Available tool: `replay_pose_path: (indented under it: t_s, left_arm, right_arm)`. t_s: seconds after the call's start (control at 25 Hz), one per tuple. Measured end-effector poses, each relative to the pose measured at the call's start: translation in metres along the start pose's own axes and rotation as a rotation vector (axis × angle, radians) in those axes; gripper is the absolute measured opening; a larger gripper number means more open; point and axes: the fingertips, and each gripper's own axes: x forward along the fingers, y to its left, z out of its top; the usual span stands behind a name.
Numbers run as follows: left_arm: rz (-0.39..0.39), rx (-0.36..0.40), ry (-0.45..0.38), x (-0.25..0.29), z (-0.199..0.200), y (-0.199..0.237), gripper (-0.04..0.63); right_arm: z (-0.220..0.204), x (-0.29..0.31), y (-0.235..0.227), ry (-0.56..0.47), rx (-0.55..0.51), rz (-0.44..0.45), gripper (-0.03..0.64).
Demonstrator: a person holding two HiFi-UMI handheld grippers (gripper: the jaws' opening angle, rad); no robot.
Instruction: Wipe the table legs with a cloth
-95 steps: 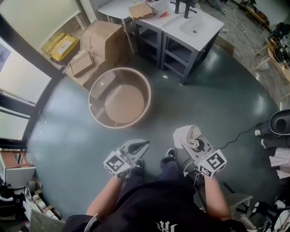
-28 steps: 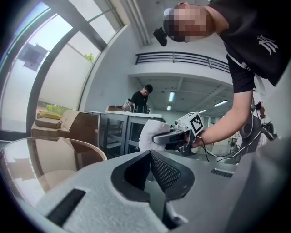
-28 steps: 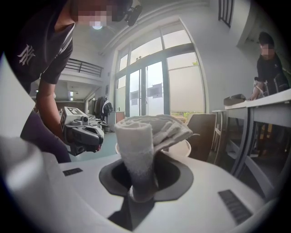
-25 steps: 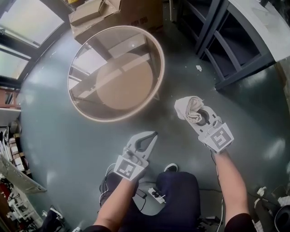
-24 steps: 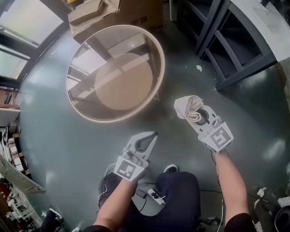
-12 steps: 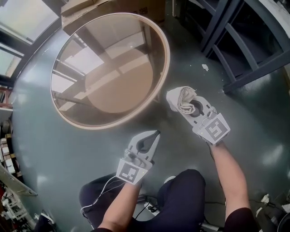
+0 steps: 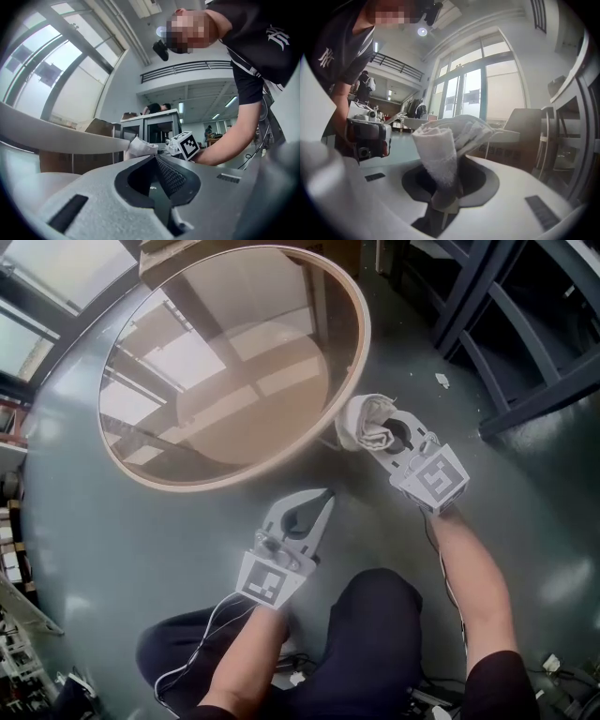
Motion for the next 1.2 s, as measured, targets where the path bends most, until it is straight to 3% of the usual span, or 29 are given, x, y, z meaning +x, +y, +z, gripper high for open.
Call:
replay_pose_path:
  t_s: [0.48,0.92,1.2]
  left_arm:
    - [-0.042,-0.013,0.036,0.001,-0.033,0.011,0.006]
    - [-0.087,-0.053,0.104,0.016,-0.089,0.004,0.006]
    - [-0.108,-0.056,0.116,0.016,-0.101,-0.002,0.006]
  right_arm:
    - [-0.105,0.020,0.016,0.109,0.031,0.003,0.075]
    - [-0.185,0.030,0.022,0.141,0.099,0.000,0.075]
    - [-0.223,0.038,0.027,0.122,0.163,-0.018,0.075]
